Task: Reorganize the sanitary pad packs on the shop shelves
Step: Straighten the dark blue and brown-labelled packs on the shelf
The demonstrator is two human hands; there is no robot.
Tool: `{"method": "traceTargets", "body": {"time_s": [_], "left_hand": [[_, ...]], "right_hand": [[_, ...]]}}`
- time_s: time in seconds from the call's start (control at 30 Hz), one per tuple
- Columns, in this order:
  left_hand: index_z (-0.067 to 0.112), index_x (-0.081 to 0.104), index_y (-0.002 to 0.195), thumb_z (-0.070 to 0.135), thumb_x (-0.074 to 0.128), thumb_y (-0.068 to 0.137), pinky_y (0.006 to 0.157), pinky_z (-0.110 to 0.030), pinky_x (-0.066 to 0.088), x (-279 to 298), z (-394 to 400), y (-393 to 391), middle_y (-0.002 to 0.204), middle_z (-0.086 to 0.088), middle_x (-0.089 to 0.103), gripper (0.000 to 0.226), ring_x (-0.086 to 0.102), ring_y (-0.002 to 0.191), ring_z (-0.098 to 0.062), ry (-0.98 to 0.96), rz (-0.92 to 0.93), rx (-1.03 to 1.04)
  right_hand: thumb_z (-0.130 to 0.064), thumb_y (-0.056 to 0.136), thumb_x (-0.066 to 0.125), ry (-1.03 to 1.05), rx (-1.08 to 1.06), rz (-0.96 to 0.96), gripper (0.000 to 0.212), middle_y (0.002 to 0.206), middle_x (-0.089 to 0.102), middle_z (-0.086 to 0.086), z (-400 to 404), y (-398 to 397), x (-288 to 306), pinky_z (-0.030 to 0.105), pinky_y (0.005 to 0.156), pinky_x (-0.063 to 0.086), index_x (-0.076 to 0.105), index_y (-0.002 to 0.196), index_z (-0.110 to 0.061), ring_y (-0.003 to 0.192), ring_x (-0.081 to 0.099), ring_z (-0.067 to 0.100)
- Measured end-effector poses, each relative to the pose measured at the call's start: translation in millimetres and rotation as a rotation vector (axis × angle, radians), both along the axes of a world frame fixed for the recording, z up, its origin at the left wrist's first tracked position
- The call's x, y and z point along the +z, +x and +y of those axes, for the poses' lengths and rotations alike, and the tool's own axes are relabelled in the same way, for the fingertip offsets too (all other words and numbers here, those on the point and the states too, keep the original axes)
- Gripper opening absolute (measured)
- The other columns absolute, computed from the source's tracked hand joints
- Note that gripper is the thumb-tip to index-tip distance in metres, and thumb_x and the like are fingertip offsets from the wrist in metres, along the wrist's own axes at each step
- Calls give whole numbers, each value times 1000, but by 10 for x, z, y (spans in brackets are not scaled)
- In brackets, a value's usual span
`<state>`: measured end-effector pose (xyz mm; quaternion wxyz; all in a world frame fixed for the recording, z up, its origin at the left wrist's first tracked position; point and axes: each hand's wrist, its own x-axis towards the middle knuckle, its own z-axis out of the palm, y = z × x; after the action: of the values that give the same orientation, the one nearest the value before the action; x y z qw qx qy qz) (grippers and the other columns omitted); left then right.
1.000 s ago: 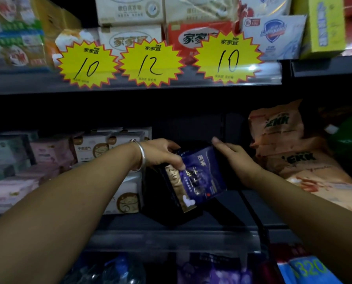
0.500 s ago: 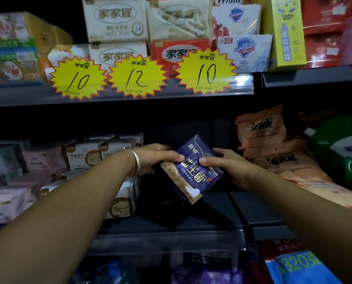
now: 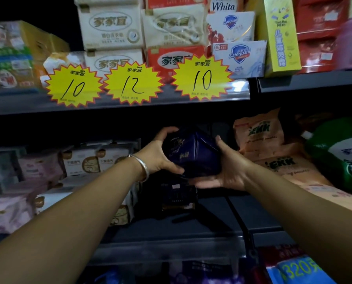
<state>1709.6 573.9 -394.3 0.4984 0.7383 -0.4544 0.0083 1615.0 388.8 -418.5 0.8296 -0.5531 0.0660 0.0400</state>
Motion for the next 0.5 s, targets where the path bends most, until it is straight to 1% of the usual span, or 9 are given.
{"method": "traceTargets", "body": {"time_s": [0.07, 0.1, 0.13, 0.2, 0.23, 0.27, 0.33, 0.4, 0.5], "left_hand": [[52, 40, 111, 14, 87, 39, 106, -30, 39, 6, -8, 12, 144, 0, 32, 94, 40, 129, -17, 66, -87, -12], [56, 40, 111, 12, 85, 42, 109, -32, 35, 12, 0, 1, 150, 2, 21, 93, 32, 135, -16, 104, -92, -21], [56, 44, 110, 3, 80, 49, 108, -32, 37, 11, 17, -13, 152, 5, 17, 88, 28, 137, -14, 118, -48, -56], [40, 59, 107, -15, 59, 63, 92, -24, 47, -7, 46, -56, 149, 6, 27, 71, 36, 132, -12, -3, 161, -165], [31, 63, 106, -21, 48, 70, 84, -22, 46, -18, 47, -89, 146, 7, 34, 65, 42, 127, -12, -110, 289, -194], [25, 63, 106, -22, 39, 76, 83, -24, 43, -33, 37, -113, 143, 6, 41, 61, 47, 122, -13, -228, 408, -194], [22, 56, 116, -12, 39, 88, 86, -29, 41, -75, -14, -81, 134, 4, 50, 47, 51, 114, -16, -451, 564, -102], [16, 51, 127, 8, 51, 93, 84, -32, 45, -134, -56, -5, 126, -4, 57, 35, 56, 105, -20, -531, 650, 43], [9, 57, 122, 37, 57, 89, 73, -38, 53, -216, -54, -23, 112, -12, 66, 43, 65, 91, -26, -324, 770, 129]], "right_hand": [[-68, 85, 40, 63, -111, -42, 58, 110, 66, 16, 23, 40, 13, 42, 55, 57, 59, 113, -21, 86, 65, 42], [-65, 84, 46, 80, -160, -67, 53, 109, 67, 13, 19, 58, 15, 40, 58, 56, 60, 110, -22, 91, 63, 39], [-63, 81, 51, 86, -196, -90, 49, 108, 67, 10, 9, 73, 13, 40, 64, 54, 61, 107, -22, 95, 62, 35], [-59, 77, 59, 40, -246, -132, 46, 106, 68, 6, -39, 102, -20, 42, 71, 52, 65, 104, -22, 98, 62, 29], [-54, 78, 60, 8, -261, -161, 41, 102, 69, 5, -60, 104, -42, 41, 71, 53, 66, 103, -21, 95, 63, 27], [-48, 80, 61, -16, -267, -205, 35, 97, 69, 5, -79, 103, -73, 39, 69, 54, 66, 100, -20, 90, 63, 25], [-39, 77, 65, -47, -255, -317, 31, 92, 65, 6, -96, 107, -124, 34, 68, 55, 65, 96, -15, 84, 62, 22], [-37, 64, 71, -85, -252, -395, 44, 95, 63, 9, -104, 138, -169, 33, 73, 53, 62, 100, -12, 87, 61, 23], [-35, 55, 74, -141, -291, -469, 54, 95, 64, 10, -91, 186, -217, 34, 74, 51, 60, 101, -12, 89, 61, 26]]}}
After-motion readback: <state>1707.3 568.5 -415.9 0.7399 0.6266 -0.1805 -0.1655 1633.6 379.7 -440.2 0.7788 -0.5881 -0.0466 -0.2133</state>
